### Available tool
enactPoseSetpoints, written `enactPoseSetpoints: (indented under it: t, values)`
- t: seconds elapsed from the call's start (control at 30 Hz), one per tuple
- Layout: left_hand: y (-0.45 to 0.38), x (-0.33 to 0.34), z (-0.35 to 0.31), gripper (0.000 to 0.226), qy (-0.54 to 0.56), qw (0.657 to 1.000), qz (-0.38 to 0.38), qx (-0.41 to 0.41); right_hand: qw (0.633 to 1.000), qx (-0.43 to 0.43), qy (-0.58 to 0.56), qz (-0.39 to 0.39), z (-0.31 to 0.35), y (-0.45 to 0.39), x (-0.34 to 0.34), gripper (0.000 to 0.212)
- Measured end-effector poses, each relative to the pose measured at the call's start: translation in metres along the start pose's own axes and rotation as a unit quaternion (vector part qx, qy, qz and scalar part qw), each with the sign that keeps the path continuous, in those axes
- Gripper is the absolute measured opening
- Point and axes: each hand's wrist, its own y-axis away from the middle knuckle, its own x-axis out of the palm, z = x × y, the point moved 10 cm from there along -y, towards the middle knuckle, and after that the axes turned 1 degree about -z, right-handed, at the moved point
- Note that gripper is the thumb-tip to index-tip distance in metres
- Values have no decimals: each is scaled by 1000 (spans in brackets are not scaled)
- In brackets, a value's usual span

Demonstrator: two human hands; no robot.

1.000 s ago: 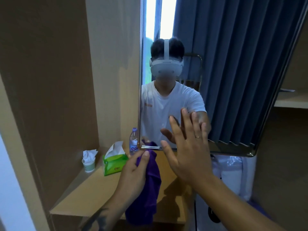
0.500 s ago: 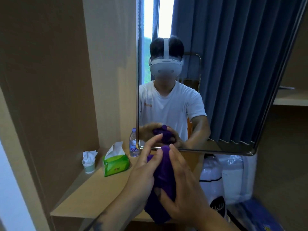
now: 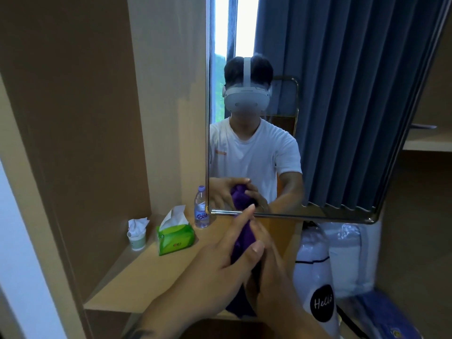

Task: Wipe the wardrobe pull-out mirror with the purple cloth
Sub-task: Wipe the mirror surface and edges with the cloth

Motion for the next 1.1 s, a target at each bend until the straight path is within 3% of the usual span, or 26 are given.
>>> enactPoseSetpoints:
  t: [0.07, 0.2, 0.27, 0.37, 0.47, 0.6, 0.73, 0.97, 1.03, 1.1]
  values:
    - [1, -16, -6, 60, -50, 997, -55, 18, 994, 31, -65, -84, -3, -1, -27, 60]
    - [3, -83, -17, 35, -71, 945, -312, 60, 974, 146, -96, -142, -33, 4, -49, 69]
    - [-10, -100, -19, 48, -59, 924, -370, 74, 962, 199, -112, -151, -41, 8, -52, 65]
    - [-50, -105, -10, 65, -1, 943, -329, 46, 957, 222, -118, -141, -44, 11, -49, 62]
    - [-79, -107, -7, 41, 114, 950, -282, 72, 940, 268, -147, -152, -59, 17, -45, 56]
    - [-82, -113, -1, 32, 156, 932, -314, 93, 869, 376, -223, -233, -87, 25, -49, 38]
    - [-79, -104, 8, 37, 195, 924, -316, 89, 814, 429, -296, -257, -85, 11, -31, 41]
    - [-72, -95, 0, 45, 209, 912, -339, 100, 811, 415, -391, -127, -35, -10, 40, 56]
    - [-68, -95, -4, 45, 213, 909, -341, 109, 808, 415, -390, -153, -35, -8, 31, 52]
    - [-66, -95, -6, 42, 219, 908, -342, 106, 790, 418, -379, -241, -45, -1, 5, 45]
